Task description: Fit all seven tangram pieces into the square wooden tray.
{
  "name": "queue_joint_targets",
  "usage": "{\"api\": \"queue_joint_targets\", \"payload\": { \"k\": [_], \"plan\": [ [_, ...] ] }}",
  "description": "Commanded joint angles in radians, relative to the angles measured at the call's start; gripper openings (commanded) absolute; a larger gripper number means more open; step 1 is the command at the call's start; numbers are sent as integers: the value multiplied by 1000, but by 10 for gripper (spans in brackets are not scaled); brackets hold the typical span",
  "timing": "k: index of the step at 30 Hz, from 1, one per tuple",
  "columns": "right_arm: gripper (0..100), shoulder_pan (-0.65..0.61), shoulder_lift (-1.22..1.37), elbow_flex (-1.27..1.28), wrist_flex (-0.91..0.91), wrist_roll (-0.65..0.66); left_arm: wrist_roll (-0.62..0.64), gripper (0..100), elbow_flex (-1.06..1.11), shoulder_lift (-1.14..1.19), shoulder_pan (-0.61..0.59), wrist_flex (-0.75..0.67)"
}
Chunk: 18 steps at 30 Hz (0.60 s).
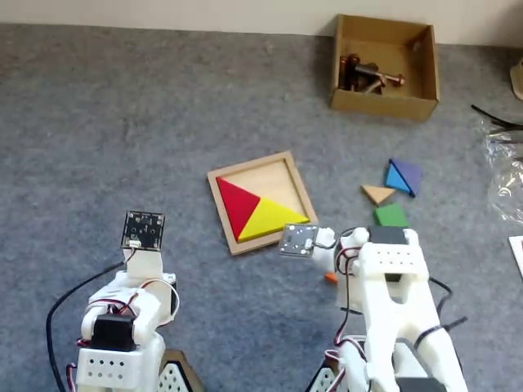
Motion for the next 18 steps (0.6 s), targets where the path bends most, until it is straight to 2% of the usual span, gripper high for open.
{"api": "queue_joint_targets", "payload": {
  "k": [1,7,18],
  "plan": [
    [307,-22,27,-15,-39,3,6,5,19,-7,16,-3],
    [307,1,38,-15,-134,3,6,5,19,-7,16,-3],
    [307,54,39,-7,-143,3,6,5,19,-7,16,-3]
  ]
}}
